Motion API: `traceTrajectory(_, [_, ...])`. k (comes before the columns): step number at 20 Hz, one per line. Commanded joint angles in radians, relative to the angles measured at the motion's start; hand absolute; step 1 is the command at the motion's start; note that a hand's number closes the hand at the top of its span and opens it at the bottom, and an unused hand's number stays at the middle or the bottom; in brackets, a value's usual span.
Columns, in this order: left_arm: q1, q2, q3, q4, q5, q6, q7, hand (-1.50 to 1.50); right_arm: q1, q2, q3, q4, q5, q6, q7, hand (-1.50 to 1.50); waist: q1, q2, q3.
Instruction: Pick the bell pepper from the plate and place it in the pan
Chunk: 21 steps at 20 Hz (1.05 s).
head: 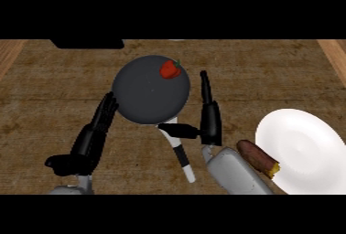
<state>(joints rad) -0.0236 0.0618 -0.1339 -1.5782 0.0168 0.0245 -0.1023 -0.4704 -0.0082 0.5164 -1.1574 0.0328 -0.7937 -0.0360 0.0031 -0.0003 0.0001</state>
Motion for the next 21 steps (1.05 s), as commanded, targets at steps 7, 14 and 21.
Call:
traceTrajectory(7, [0.003,-0.042,-0.004,0.023,-0.044,0.024,-0.009,0.0,0.155,0.008,0.02,-0.077,0.111,0.019,0.003,-1.5,-0.002,0.0,0.0])
traceTrajectory(14, [-0.007,-0.046,0.003,0.038,-0.05,0.0,-0.026,0.0,0.144,0.007,-0.022,-0.163,0.255,0.074,0.165,-1.5,-0.002,0.0,0.0])
traceTrajectory(21, [-0.003,-0.06,-0.004,-0.023,-0.05,0.022,0.019,0.0,0.067,0.008,0.007,-0.06,0.331,-0.012,0.199,-1.5,0.002,0.0,0.0])
